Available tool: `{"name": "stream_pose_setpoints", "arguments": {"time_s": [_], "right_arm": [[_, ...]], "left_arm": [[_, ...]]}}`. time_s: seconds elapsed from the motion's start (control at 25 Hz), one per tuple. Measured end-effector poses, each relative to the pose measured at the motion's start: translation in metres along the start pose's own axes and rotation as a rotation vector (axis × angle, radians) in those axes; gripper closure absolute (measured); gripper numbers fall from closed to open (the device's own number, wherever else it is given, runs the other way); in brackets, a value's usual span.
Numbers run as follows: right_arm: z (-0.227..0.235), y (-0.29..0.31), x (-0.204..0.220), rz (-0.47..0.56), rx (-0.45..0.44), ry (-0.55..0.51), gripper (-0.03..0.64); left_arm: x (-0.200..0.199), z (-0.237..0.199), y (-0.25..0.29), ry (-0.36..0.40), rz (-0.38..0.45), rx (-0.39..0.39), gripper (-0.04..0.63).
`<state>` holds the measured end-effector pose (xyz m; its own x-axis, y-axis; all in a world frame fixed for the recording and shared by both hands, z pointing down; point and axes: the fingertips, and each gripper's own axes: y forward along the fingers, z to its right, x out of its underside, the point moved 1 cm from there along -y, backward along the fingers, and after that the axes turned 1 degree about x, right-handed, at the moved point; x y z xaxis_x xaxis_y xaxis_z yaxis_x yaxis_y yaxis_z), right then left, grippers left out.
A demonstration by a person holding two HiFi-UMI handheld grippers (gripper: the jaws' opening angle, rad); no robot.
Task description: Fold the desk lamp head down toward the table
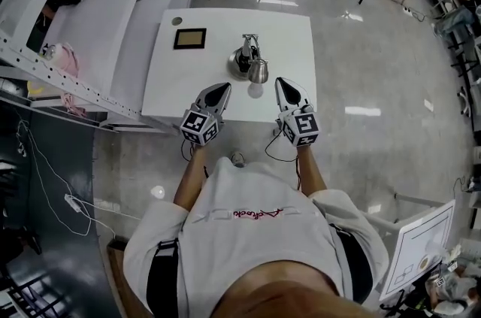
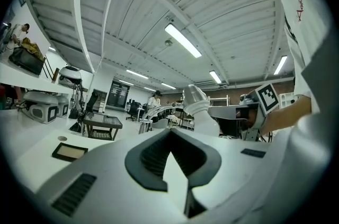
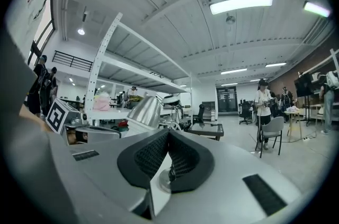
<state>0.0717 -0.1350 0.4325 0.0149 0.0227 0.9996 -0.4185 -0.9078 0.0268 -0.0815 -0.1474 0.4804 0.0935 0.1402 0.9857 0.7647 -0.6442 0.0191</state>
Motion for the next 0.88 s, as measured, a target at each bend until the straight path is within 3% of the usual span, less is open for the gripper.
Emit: {"name": "stream_pose_setpoints", "arguments": {"time_s": [0.44,0.88], "right_arm": [[0.019,0.014,0.017,-0.047,0.037,0.027,0.595],[0.045,0.038,0.019,-0.059,-0.058,0.059,0.595]], "left_arm": [[0.009,-0.027,0.025,-0.021,-0.034,0.022,0.571],[0.013,-0.035,0.06,-0.029,-0.073,-0.045,0.571]]}}
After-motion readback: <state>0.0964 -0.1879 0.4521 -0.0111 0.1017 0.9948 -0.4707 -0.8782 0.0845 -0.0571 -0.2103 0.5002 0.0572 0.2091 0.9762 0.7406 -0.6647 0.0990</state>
